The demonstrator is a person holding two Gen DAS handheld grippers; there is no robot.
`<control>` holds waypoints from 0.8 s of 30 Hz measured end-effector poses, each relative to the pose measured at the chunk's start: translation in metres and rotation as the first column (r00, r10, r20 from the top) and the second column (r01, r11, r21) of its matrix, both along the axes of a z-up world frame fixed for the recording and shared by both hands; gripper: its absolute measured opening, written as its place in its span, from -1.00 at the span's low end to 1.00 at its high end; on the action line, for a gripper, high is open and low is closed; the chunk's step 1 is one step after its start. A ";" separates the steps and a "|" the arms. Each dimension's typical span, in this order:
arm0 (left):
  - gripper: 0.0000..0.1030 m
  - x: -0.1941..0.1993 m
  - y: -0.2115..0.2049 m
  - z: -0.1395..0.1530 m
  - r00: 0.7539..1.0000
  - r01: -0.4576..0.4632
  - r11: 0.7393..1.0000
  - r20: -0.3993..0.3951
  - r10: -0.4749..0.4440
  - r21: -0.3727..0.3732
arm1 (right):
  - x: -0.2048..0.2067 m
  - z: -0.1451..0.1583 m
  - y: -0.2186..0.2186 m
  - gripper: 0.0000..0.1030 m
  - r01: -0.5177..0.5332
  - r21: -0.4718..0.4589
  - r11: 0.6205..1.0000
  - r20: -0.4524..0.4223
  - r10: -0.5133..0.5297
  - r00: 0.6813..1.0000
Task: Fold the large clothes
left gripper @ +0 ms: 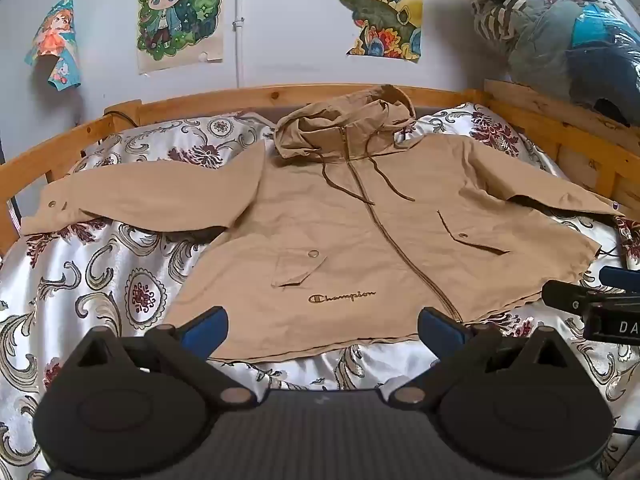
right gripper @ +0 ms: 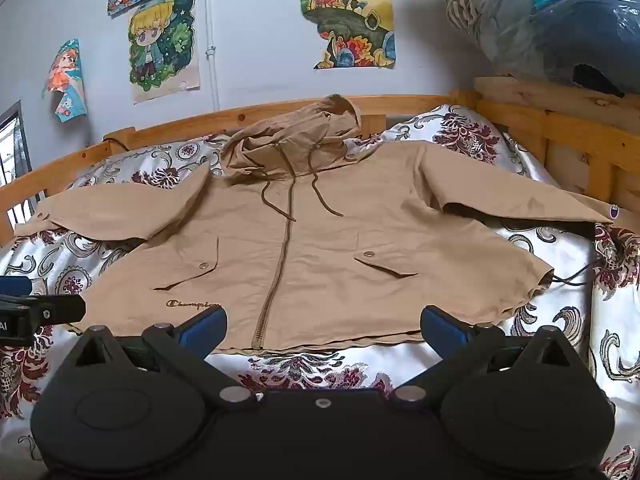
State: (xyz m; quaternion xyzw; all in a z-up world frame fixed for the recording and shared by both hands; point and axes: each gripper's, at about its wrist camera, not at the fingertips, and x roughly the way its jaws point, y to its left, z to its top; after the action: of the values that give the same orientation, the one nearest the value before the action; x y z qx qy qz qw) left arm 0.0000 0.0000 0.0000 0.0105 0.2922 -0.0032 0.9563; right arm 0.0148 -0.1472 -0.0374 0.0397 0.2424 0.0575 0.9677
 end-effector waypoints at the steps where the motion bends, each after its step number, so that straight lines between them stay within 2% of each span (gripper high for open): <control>1: 0.99 0.000 0.000 0.000 1.000 0.000 1.000 0.000 0.000 0.000 | 0.000 0.000 0.000 0.99 0.000 0.000 1.000 0.000 0.000 1.000; 24: 0.99 0.000 0.003 -0.003 1.000 -0.012 1.000 -0.003 0.012 -0.004 | 0.001 -0.001 -0.001 0.99 0.000 0.005 1.000 -0.004 0.000 1.000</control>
State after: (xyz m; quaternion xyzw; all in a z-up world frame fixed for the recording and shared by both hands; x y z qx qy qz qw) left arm 0.0000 0.0032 -0.0028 0.0066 0.2935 0.0021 0.9559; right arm 0.0154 -0.1479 -0.0386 0.0420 0.2441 0.0578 0.9671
